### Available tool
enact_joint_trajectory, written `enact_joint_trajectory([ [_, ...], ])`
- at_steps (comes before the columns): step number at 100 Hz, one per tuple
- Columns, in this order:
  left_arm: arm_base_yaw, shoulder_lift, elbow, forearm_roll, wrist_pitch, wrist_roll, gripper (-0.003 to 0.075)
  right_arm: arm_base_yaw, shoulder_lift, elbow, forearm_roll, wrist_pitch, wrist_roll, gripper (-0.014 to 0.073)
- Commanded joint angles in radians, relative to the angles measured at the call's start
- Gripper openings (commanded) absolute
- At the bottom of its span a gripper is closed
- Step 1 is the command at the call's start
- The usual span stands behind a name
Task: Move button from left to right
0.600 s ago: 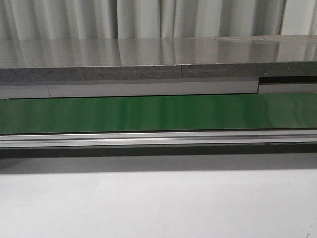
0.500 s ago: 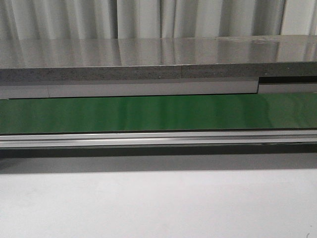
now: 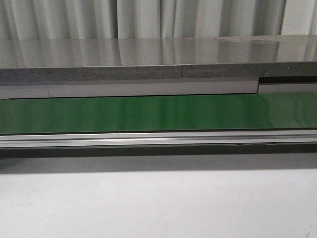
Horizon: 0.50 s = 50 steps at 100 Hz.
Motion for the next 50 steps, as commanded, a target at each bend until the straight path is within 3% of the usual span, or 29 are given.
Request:
enact_joint_trajectory([
  [1, 0.003, -0.034, 0.038, -0.015, -0.103, -0.005, -0.0020, -0.003, 0.009, -0.014, -0.002, -0.082, -0.001, -0.0067],
  [29, 0.003, 0.020, -0.138, -0.080, -0.013, -0.005, -0.0020, -0.003, 0.009, -0.014, -0.002, -0.082, -0.001, -0.0067],
  [50, 0.003, 0.185, -0.357, -0.068, 0.309, -0.005, -0.0020, -0.003, 0.009, -0.014, -0.002, -0.082, -0.001, -0.0067],
])
